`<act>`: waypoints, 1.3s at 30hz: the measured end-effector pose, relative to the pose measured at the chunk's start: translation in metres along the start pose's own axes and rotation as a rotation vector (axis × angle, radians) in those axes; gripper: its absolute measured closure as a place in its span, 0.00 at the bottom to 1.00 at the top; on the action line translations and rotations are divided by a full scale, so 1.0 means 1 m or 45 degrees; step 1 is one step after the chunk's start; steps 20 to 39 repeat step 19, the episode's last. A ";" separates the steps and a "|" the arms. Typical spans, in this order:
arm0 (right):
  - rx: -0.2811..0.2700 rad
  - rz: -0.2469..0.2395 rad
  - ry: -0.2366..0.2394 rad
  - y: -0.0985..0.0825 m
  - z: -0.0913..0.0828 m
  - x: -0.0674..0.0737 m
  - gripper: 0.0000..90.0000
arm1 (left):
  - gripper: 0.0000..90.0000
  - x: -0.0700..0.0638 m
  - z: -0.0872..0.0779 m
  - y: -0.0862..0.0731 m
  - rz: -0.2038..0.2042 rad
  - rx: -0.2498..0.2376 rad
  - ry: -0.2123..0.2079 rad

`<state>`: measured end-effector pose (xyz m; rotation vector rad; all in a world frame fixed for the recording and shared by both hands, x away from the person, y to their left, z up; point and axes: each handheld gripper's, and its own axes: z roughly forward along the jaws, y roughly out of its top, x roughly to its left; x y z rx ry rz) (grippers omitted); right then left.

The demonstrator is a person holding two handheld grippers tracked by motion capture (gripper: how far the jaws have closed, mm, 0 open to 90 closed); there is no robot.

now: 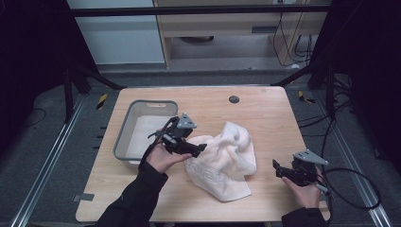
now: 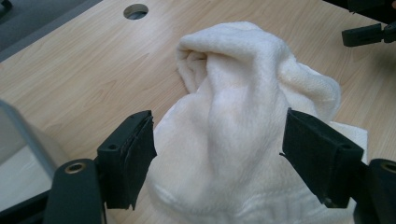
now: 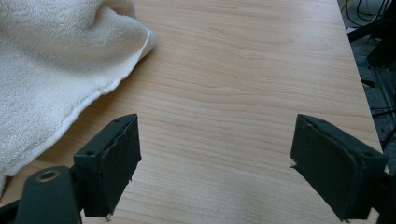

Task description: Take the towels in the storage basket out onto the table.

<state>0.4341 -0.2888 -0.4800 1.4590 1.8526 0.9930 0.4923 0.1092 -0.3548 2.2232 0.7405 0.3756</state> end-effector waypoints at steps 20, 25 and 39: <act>0.013 -0.004 0.021 -0.001 0.003 0.003 0.15 | 0.29 0.039 -0.063 -0.087 -0.223 -0.228 0.221; 0.013 -0.004 0.021 -0.001 0.003 0.003 0.15 | 0.29 0.039 -0.063 -0.087 -0.223 -0.228 0.221; 0.013 -0.004 0.021 -0.001 0.003 0.003 0.15 | 0.29 0.039 -0.063 -0.087 -0.223 -0.228 0.221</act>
